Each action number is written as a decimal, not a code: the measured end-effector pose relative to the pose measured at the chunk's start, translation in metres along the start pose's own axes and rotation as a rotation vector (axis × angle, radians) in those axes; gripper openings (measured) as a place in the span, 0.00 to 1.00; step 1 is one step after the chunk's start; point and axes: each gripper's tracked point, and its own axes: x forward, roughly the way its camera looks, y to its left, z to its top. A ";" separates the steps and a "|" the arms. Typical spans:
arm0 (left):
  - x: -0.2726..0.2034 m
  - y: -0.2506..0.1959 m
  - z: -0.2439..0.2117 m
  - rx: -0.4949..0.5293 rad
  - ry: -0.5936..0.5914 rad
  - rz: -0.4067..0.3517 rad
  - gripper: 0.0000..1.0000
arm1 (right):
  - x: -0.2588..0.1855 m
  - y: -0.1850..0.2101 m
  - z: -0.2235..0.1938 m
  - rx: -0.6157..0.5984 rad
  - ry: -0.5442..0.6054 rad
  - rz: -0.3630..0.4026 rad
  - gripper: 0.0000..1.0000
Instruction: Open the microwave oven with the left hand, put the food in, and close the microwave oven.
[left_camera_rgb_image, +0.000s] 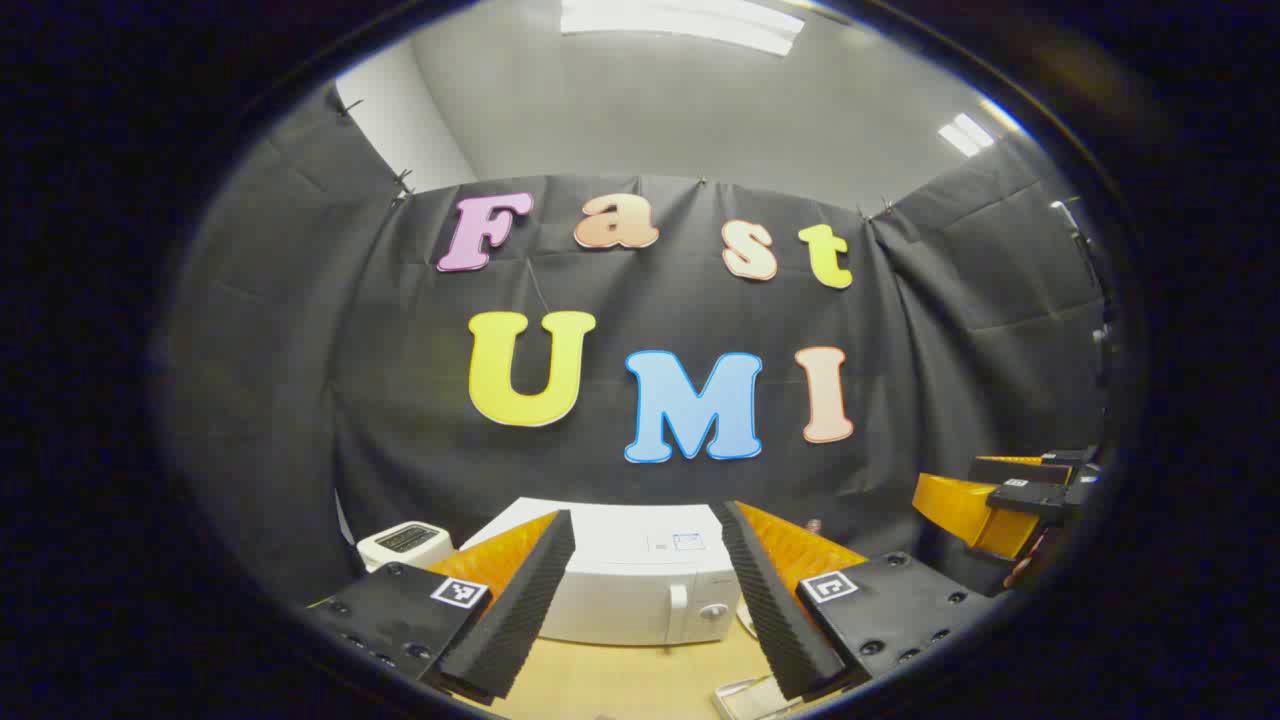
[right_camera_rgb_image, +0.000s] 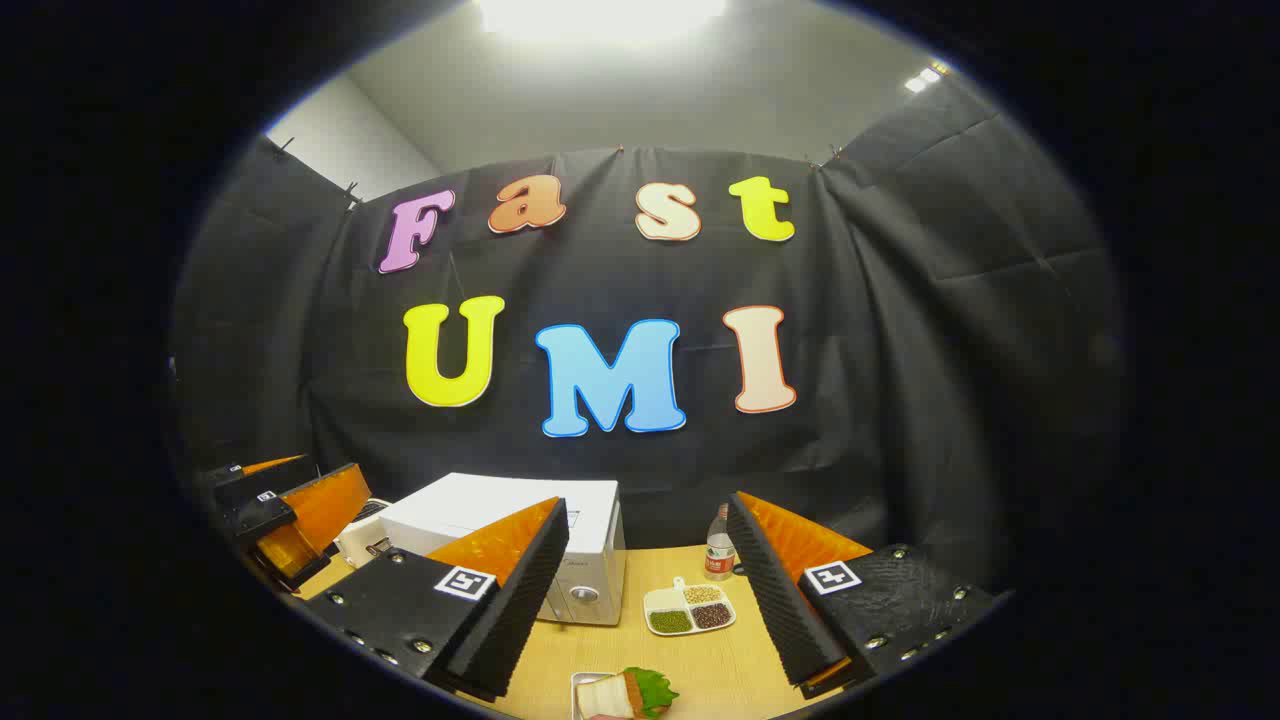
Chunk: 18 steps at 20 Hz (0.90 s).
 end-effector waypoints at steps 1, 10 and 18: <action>0.002 -0.001 0.003 0.003 -0.004 0.001 1.00 | 0.003 -0.001 0.000 0.001 0.001 0.002 0.96; 0.023 -0.013 0.009 -0.001 -0.015 -0.011 1.00 | 0.015 -0.006 0.000 -0.002 0.000 0.013 0.96; 0.053 -0.038 -0.036 0.012 0.031 -0.096 1.00 | 0.025 -0.026 -0.020 -0.037 0.010 -0.005 0.96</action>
